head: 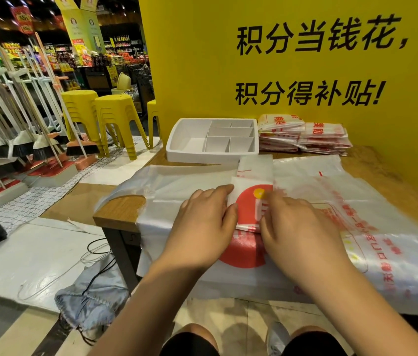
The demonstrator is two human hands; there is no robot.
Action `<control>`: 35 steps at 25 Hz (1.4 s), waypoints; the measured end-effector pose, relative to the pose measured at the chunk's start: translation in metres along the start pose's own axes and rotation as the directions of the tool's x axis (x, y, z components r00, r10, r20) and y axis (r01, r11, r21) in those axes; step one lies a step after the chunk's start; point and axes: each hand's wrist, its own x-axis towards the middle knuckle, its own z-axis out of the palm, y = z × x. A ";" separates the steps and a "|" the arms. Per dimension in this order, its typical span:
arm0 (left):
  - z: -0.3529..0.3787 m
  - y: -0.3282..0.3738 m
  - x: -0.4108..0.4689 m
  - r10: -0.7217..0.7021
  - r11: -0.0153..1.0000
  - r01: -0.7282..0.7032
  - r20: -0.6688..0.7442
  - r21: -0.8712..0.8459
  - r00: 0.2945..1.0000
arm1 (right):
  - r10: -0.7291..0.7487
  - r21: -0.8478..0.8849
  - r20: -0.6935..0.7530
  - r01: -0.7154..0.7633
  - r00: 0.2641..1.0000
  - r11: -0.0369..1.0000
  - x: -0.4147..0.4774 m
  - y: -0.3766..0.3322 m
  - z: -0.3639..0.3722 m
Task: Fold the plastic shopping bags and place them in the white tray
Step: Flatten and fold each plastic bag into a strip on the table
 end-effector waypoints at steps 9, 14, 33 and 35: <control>-0.005 -0.018 0.022 0.140 0.980 -0.170 0.251 0.103 0.958 | -0.109 0.038 0.103 0.106 0.989 0.994 0.014 0.021 0.013; -0.012 -0.030 0.036 0.096 0.986 -0.149 0.469 0.076 0.878 | -0.259 0.151 0.346 0.219 0.902 0.964 0.028 0.049 0.011; -0.011 -0.003 0.002 0.288 0.937 -0.335 0.321 0.100 0.902 | -0.146 0.463 0.337 -0.028 0.930 0.886 0.040 0.070 0.010; -0.001 0.007 -0.006 0.306 0.940 -0.330 0.205 0.091 0.930 | -0.223 0.438 0.271 0.086 0.936 0.895 0.044 0.071 0.016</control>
